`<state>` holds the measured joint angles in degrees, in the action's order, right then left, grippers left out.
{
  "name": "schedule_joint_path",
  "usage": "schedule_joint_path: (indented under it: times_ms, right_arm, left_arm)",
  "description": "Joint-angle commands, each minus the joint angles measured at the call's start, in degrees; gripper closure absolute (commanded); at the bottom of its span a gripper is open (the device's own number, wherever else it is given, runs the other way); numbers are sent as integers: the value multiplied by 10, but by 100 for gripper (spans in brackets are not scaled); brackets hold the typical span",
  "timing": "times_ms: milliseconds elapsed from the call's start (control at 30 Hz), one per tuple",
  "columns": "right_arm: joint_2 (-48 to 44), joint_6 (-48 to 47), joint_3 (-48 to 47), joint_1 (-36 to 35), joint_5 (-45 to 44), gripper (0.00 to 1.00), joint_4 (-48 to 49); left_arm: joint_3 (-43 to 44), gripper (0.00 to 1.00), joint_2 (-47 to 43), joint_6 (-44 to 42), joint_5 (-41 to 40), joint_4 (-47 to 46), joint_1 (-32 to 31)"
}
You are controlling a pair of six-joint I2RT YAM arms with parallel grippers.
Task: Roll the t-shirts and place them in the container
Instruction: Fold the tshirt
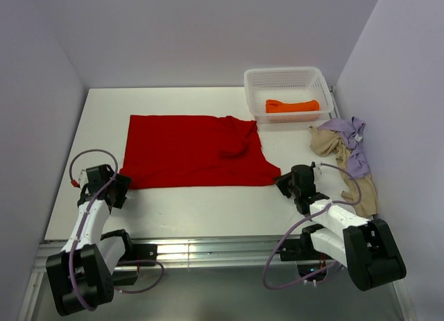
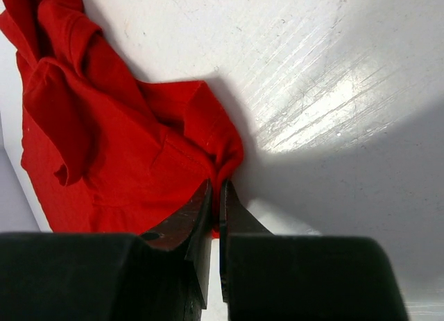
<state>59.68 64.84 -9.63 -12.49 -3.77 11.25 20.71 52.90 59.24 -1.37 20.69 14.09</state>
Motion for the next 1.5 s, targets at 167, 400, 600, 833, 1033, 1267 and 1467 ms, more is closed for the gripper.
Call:
schedule_joint_path:
  times_ms: [167, 400, 600, 833, 1033, 1267, 1467]
  right_arm:
    - [-15, -7, -13, -3, -9, 96, 12]
    - [-11, -14, -17, -9, -7, 99, 4]
    - [11, -29, -109, -12, 10, 100, -65]
    - [-71, -44, -233, -11, 2, 100, -173]
    - [-126, -2, -102, -11, 8, 100, -172]
    - [-240, 22, -6, -11, -13, 100, -215]
    - [-284, 19, -9, -11, -26, 100, -262]
  left_arm:
    - [-2, 41, 63, 11, -21, -73, 7]
    - [12, 100, 113, 14, -4, -111, 8]
    - [102, 100, 127, 7, 9, -48, 13]
    - [232, 100, 82, -19, 62, 58, 50]
    - [98, 100, 67, -33, 74, 21, 68]
    - [29, 100, 76, -36, 88, -2, 74]
    - [38, 100, 12, -22, 62, 35, 74]
